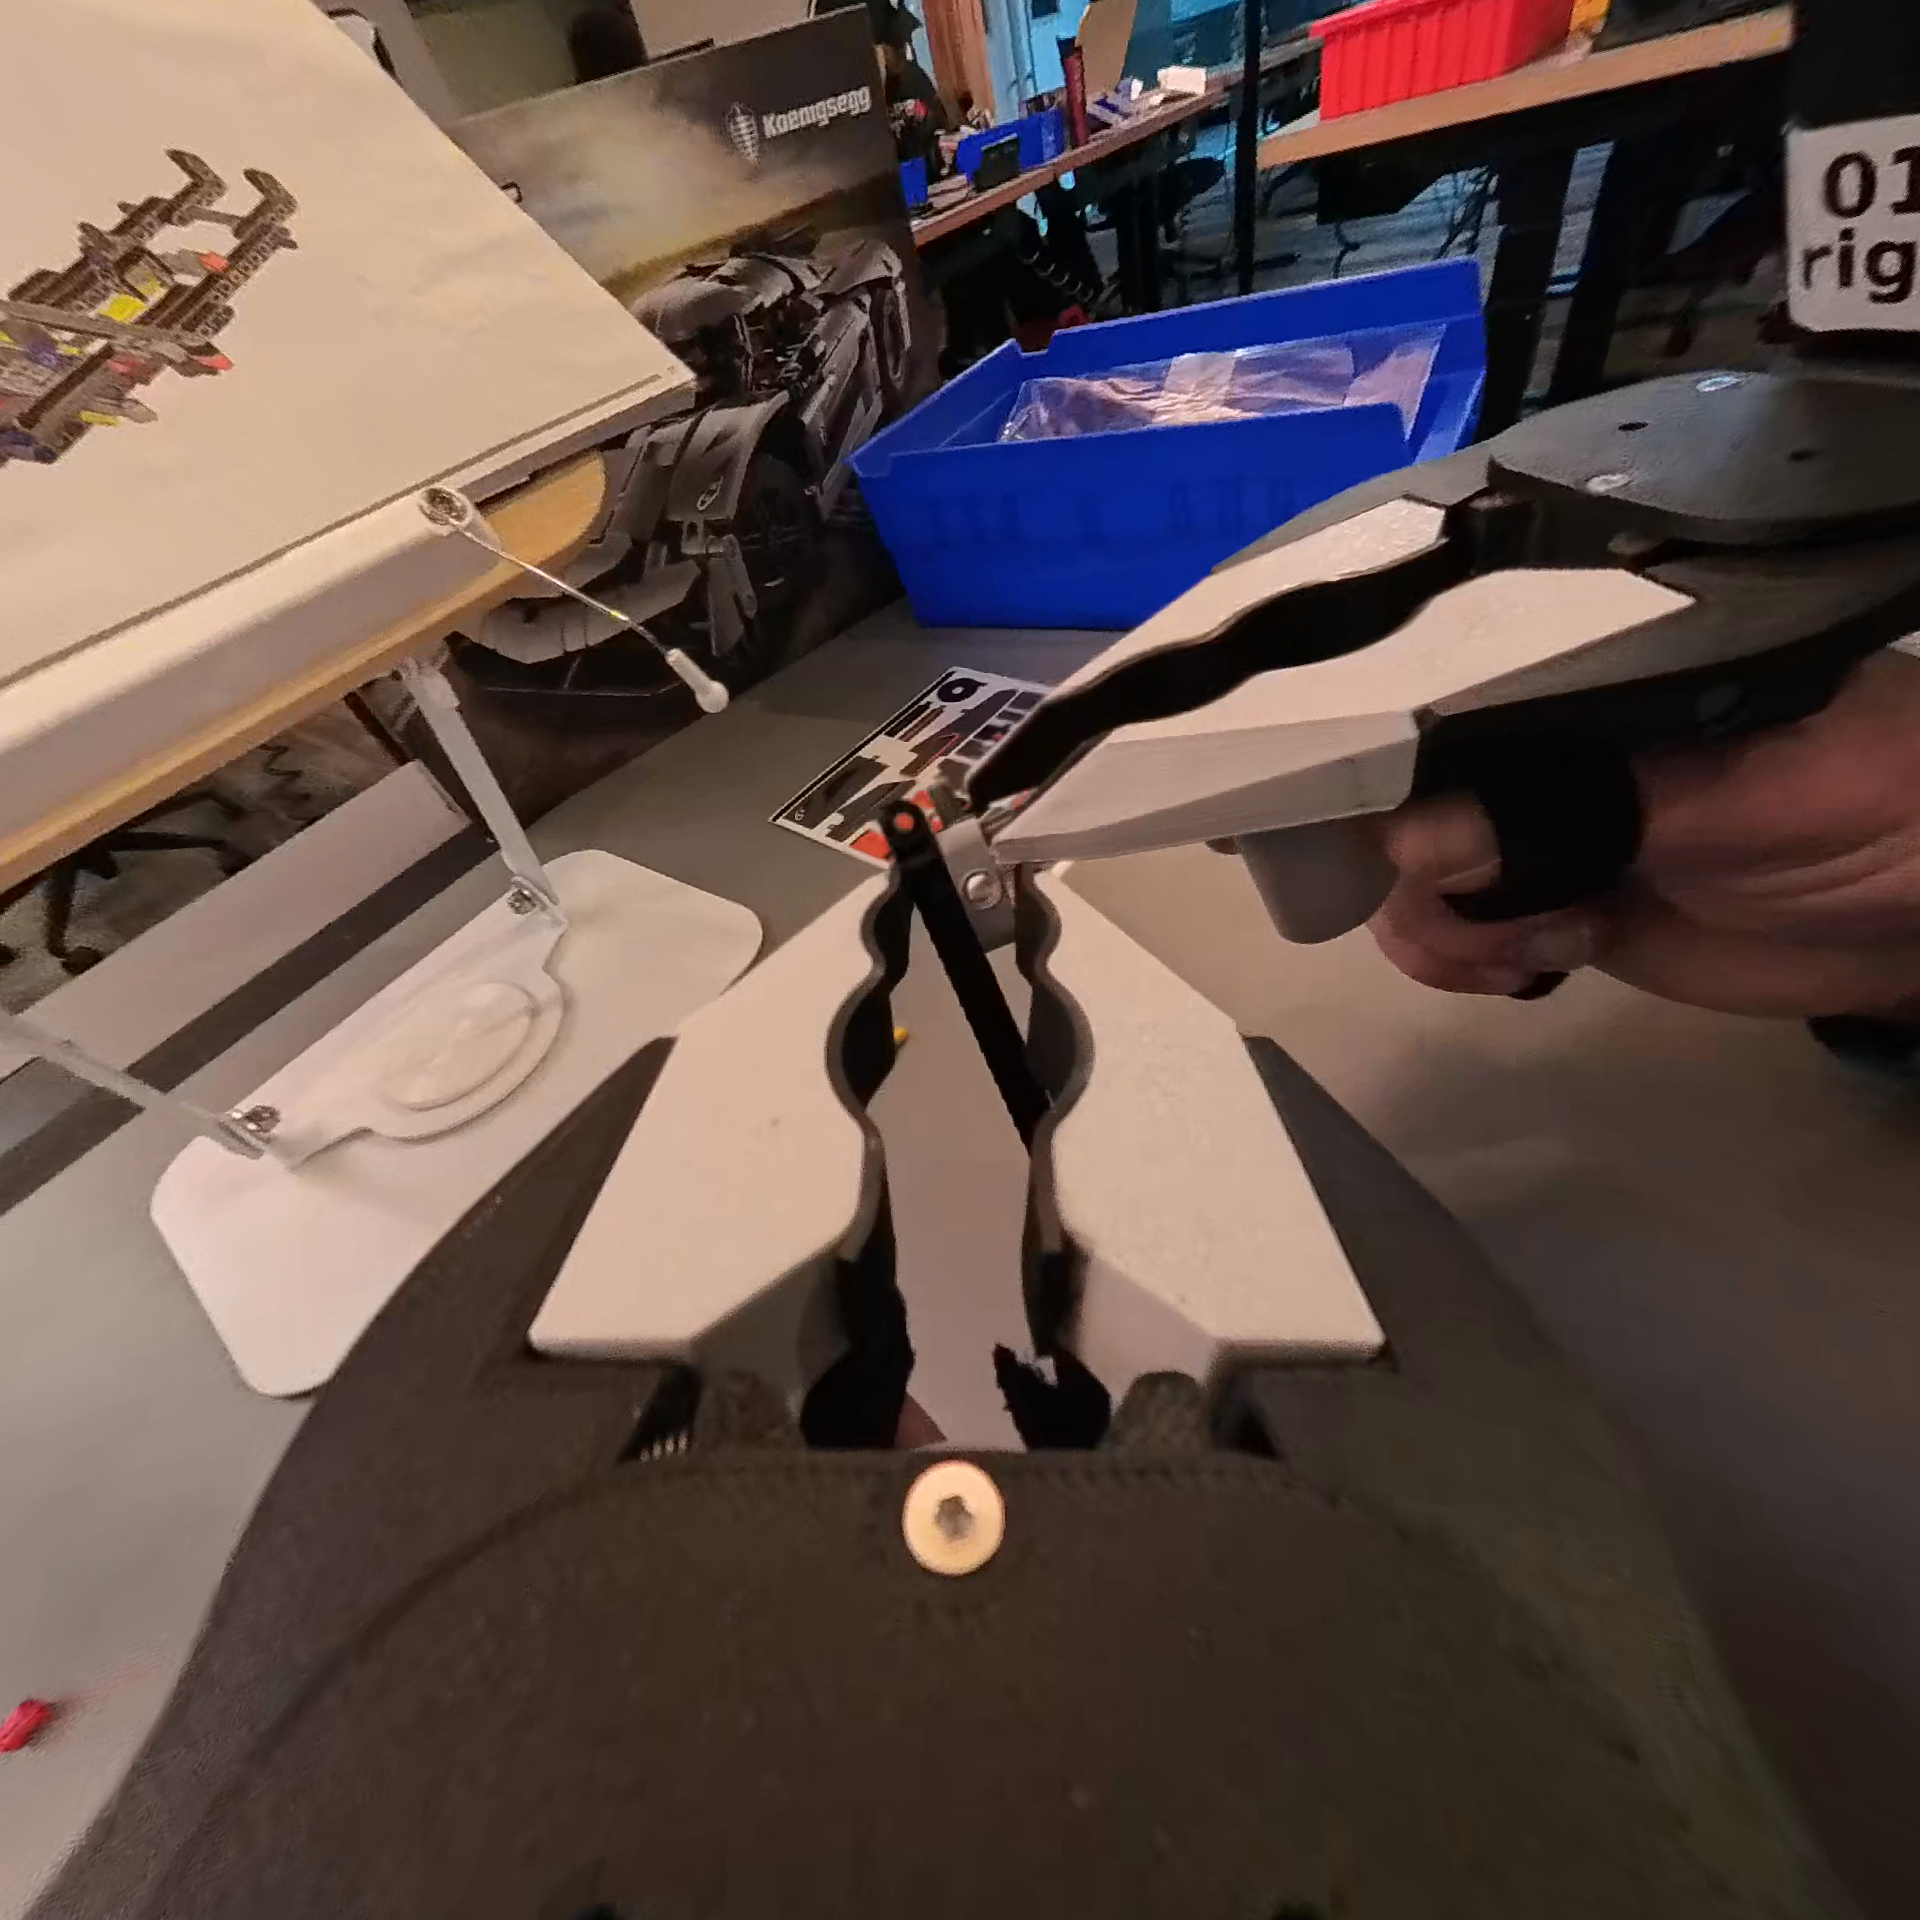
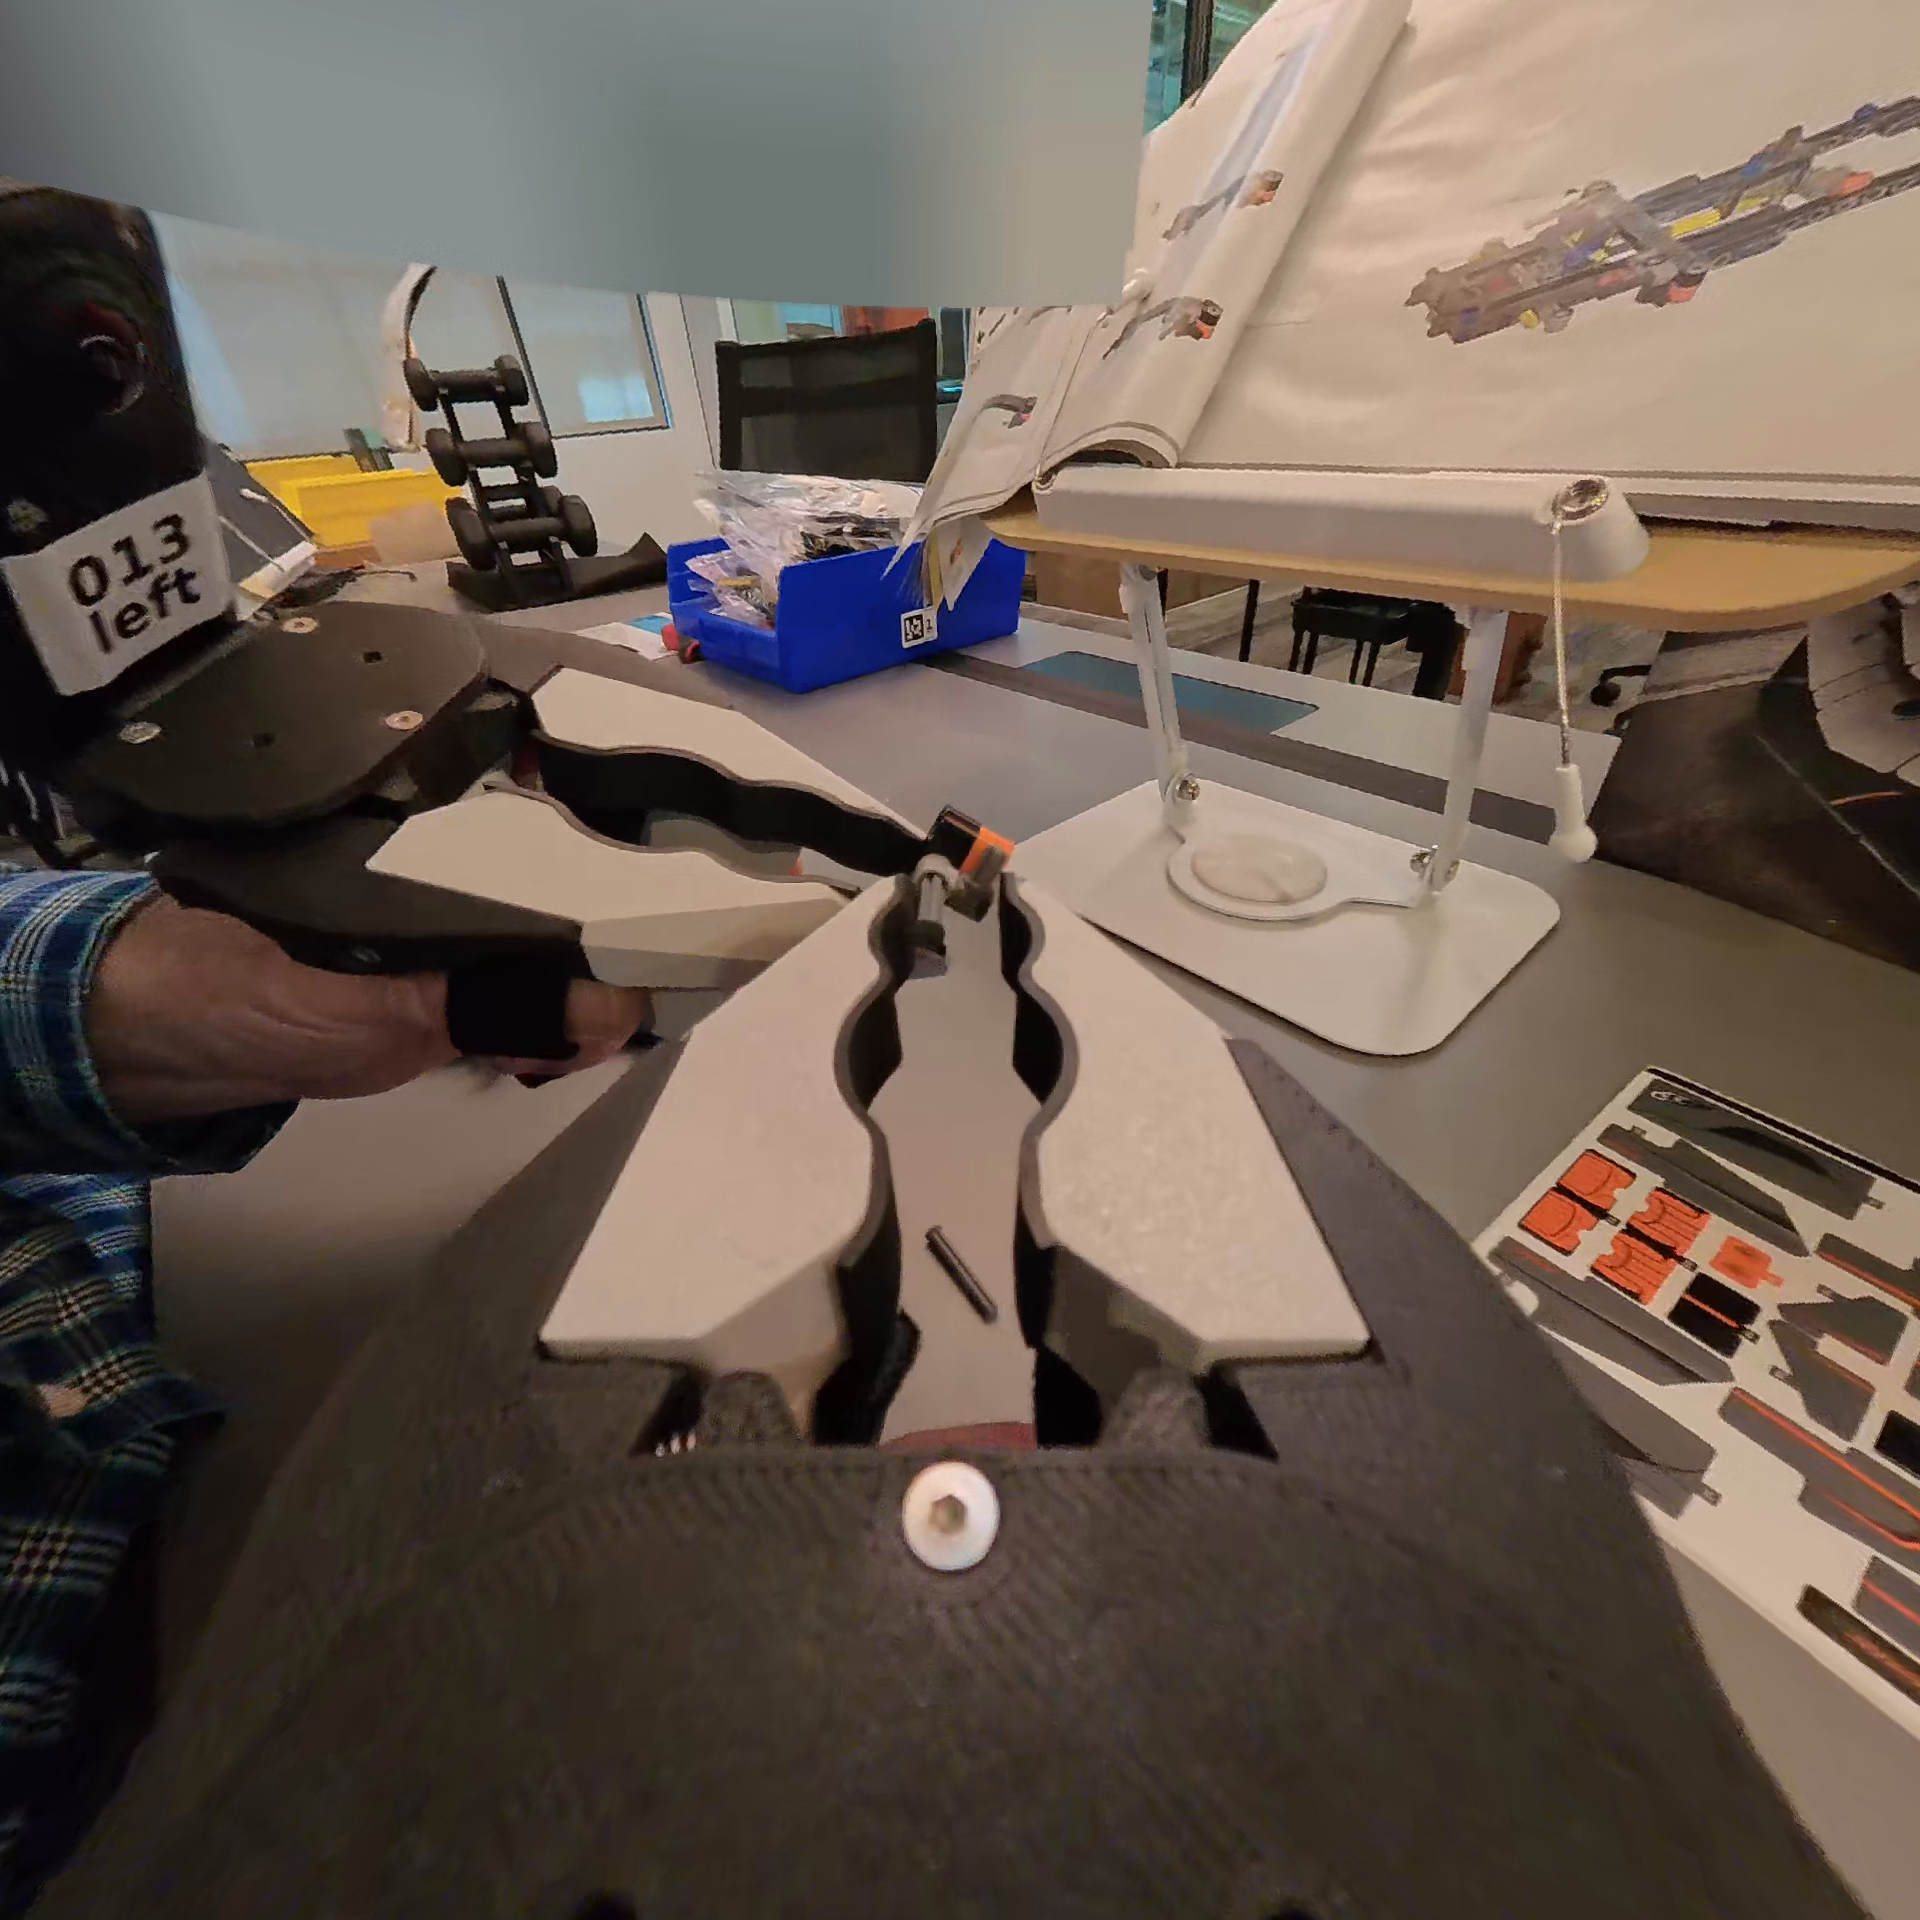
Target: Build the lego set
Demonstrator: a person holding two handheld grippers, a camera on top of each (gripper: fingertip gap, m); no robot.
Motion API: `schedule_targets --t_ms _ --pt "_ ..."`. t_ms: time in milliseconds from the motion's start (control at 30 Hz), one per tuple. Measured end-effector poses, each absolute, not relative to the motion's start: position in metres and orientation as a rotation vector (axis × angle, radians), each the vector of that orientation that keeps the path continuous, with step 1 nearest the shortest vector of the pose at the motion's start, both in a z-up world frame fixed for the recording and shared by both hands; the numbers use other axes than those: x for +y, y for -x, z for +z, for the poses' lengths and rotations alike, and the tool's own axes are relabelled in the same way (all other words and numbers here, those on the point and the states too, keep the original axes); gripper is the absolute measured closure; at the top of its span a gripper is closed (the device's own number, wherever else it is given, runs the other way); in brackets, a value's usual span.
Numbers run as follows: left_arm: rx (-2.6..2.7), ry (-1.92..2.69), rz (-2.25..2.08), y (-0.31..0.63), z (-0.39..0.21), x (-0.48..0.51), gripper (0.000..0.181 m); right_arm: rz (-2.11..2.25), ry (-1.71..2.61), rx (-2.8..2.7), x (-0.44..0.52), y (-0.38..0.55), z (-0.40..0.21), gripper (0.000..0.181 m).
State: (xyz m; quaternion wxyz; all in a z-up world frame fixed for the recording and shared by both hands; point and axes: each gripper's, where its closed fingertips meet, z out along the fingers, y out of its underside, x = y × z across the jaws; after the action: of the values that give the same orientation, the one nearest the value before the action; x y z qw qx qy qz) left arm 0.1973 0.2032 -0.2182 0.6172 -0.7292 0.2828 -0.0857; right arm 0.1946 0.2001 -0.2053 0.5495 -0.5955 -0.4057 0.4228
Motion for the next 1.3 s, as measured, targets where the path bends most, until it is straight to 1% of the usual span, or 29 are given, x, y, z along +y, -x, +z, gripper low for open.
schedule_targets --t_ms 167,200,233,367,400,500,633,867,1067,1133,1300 --pt "0.641 1.648 -0.334 -0.206 -0.212 0.198 0.163 1.039 1.349 -1.022 0.194 -0.201 -0.198 0.167" --pt "0.634 1.642 -0.368 -0.207 -0.210 0.197 0.163 1.054 1.336 -1.032 0.193 -0.202 -0.196 0.165" --pt "0.612 1.655 -0.367 -0.203 -0.211 0.199 0.164 1.066 1.318 -1.052 0.191 -0.203 -0.193 0.155" --pt "0.570 1.661 -0.459 -0.201 -0.212 0.199 0.165 1.155 1.301 -1.065 0.186 -0.205 -0.186 0.156" --pt "0.572 1.651 -0.486 -0.203 -0.210 0.197 0.165 1.206 1.310 -1.052 0.187 -0.205 -0.186 0.153" --pt "0.550 1.612 -0.635 -0.207 -0.203 0.192 0.165 1.394 1.341 -1.051 0.187 -0.207 -0.190 0.134" --pt "0.571 1.555 -0.792 -0.215 -0.195 0.182 0.165 1.620 1.282 -1.080 0.177 -0.209 -0.185 0.136" --pt "0.608 1.531 -0.807 -0.219 -0.195 0.179 0.166 1.765 1.238 -1.080 0.168 -0.209 -0.179 0.141" --pt "0.623 1.519 -0.831 -0.222 -0.194 0.175 0.166 1.827 1.203 -1.074 0.163 -0.210 -0.179 0.143" --pt "0.644 1.515 -0.810 -0.224 -0.195 0.173 0.166 1.800 1.202 -1.085 0.163 -0.210 -0.181 0.151" --pt "0.656 1.528 -0.791 -0.225 -0.196 0.173 0.166 1.766 1.193 -1.090 0.163 -0.211 -0.183 0.152"
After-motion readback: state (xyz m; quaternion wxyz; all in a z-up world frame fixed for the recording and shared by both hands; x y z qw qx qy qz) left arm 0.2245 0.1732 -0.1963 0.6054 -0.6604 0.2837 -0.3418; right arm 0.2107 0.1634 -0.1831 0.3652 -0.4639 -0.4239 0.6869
